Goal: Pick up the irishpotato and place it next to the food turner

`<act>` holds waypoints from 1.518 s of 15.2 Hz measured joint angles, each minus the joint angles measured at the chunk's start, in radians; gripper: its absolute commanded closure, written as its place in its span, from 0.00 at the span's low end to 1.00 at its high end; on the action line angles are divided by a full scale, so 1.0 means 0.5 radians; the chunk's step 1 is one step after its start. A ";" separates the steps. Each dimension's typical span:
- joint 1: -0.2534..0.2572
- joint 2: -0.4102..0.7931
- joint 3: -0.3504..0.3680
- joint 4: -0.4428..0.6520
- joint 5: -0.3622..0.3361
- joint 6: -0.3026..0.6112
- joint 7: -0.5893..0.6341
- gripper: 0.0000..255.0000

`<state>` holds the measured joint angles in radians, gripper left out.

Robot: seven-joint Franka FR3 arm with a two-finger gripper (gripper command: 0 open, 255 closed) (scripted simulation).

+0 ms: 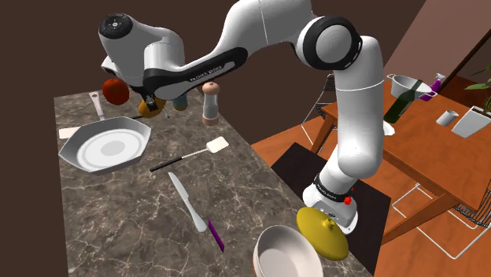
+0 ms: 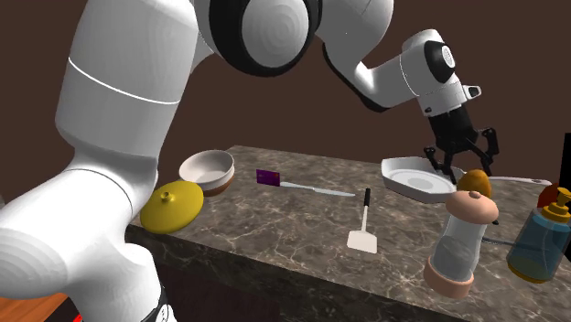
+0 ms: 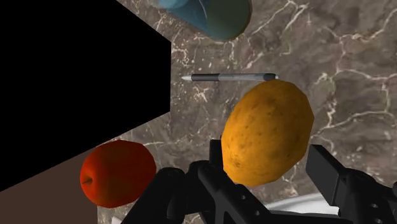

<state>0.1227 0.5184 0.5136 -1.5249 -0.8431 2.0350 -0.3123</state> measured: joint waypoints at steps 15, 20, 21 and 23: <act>0.026 0.145 -0.076 -0.124 -0.174 0.224 0.212 1.00; 0.029 0.164 -0.082 -0.122 -0.189 0.238 0.228 1.00; 0.026 0.162 -0.081 -0.125 -0.190 0.240 0.228 1.00; 0.030 0.176 -0.081 -0.116 -0.186 0.231 0.222 0.00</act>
<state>0.1379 0.6066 0.4731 -1.5828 -0.9359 2.1505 -0.2012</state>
